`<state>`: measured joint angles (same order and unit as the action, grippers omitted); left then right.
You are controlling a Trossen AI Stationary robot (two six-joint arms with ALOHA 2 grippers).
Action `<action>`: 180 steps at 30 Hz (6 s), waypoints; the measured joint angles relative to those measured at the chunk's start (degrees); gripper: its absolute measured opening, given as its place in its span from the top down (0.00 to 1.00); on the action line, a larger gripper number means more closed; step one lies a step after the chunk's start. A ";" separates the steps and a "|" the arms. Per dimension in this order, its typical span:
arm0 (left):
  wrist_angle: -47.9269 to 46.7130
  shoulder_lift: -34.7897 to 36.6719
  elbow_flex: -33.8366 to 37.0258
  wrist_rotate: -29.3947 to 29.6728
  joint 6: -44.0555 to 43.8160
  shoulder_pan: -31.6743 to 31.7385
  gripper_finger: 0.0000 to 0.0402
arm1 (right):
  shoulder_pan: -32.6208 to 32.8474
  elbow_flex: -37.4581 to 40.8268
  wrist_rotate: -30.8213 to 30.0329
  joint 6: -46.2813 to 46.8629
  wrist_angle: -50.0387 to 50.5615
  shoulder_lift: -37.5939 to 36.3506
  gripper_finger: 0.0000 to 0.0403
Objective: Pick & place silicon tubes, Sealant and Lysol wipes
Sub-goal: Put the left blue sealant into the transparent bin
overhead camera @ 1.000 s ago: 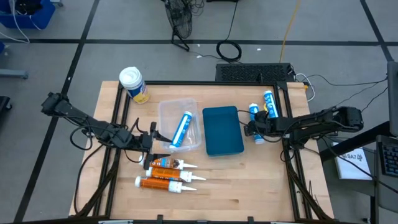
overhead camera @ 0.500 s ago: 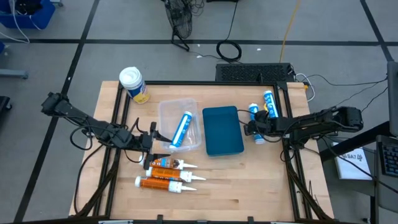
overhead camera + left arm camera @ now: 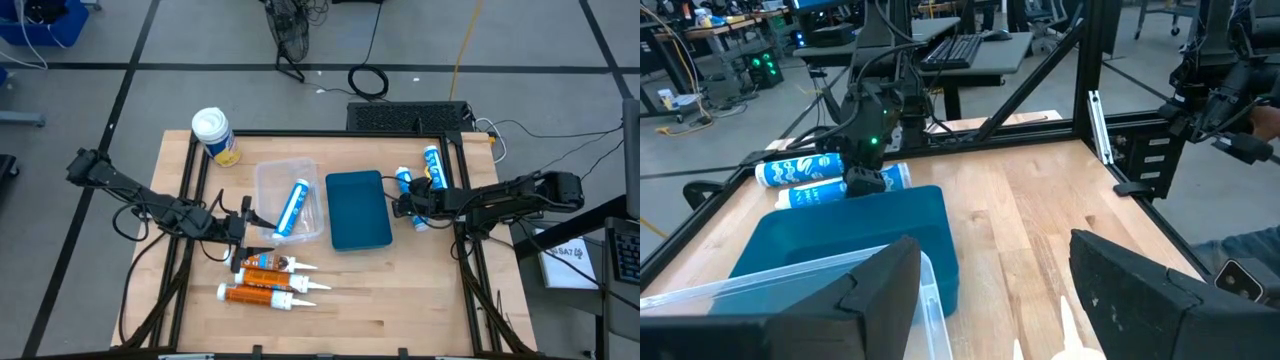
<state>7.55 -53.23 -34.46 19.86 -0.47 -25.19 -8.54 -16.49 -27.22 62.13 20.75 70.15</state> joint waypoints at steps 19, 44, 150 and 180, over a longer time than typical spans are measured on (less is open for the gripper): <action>0.00 0.00 0.00 0.00 -0.01 0.00 0.37 | 0.02 0.00 0.00 -0.80 -1.15 -0.02 0.45; 0.00 0.00 0.00 0.00 0.00 0.00 0.37 | 0.04 0.00 0.20 -0.97 -1.36 0.00 0.42; 0.01 -0.02 0.00 0.01 -0.02 -0.02 0.37 | 5.66 -3.48 -2.45 -35.92 -37.85 -10.64 0.49; 0.00 -0.02 0.00 0.00 -0.02 -0.02 0.37 | 4.32 -3.52 11.64 -58.20 -99.23 24.07 0.50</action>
<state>7.55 -53.25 -34.46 19.86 -0.49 -25.21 -4.22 -20.01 -15.59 3.93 -78.47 94.22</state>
